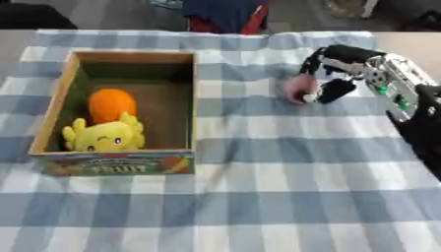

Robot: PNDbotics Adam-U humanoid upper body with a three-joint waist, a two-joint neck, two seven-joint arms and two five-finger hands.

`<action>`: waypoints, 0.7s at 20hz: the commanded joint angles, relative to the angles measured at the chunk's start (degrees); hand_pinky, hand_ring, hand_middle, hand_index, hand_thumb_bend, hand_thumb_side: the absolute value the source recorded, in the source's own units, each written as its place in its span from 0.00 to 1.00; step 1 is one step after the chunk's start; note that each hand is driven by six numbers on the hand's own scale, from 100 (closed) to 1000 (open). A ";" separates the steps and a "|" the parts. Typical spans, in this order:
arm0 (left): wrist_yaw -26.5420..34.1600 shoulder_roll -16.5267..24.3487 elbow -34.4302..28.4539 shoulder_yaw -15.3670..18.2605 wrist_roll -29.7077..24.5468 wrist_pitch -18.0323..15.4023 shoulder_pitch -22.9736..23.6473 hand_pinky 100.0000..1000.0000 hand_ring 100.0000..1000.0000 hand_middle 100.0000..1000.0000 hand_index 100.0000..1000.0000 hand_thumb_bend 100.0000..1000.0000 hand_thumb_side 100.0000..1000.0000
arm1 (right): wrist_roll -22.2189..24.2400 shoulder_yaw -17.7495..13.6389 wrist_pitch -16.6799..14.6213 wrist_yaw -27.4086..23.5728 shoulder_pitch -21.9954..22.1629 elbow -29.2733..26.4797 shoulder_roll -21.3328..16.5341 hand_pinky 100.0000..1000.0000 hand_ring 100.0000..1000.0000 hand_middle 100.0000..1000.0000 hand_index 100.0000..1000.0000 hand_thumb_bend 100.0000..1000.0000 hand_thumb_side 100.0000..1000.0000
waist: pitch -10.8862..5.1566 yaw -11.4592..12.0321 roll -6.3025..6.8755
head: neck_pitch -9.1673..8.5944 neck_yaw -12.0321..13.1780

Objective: Pick up objects on the table and place them in the box.

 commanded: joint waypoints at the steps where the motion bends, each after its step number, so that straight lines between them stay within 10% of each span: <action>1: 0.03 0.85 -1.12 0.46 -0.14 0.03 -0.66 0.18 0.58 0.53 0.76 0.02 0.75 | -1.08 -0.26 -0.08 -0.25 -0.95 -1.28 -1.11 0.55 0.71 0.46 0.62 0.17 0.40 | -1.06 -0.06 0.02 | -0.43 0.11; 5: 0.07 0.87 -1.12 0.45 -0.24 0.03 -0.77 0.18 0.58 0.53 0.76 0.02 0.75 | -0.67 -0.04 -0.05 -1.96 -0.84 -2.03 -1.19 0.52 0.66 0.40 0.56 0.00 0.31 | -1.18 -0.06 -0.07 | -0.41 0.21; 14: 0.21 1.14 -1.12 0.54 -0.09 0.09 -0.81 0.19 0.58 0.53 0.77 0.02 0.74 | 2.26 0.08 1.47 -9.90 -1.38 -8.27 -2.18 0.52 0.66 0.44 0.62 0.00 0.12 | -1.68 -0.39 -0.17 | -0.42 0.37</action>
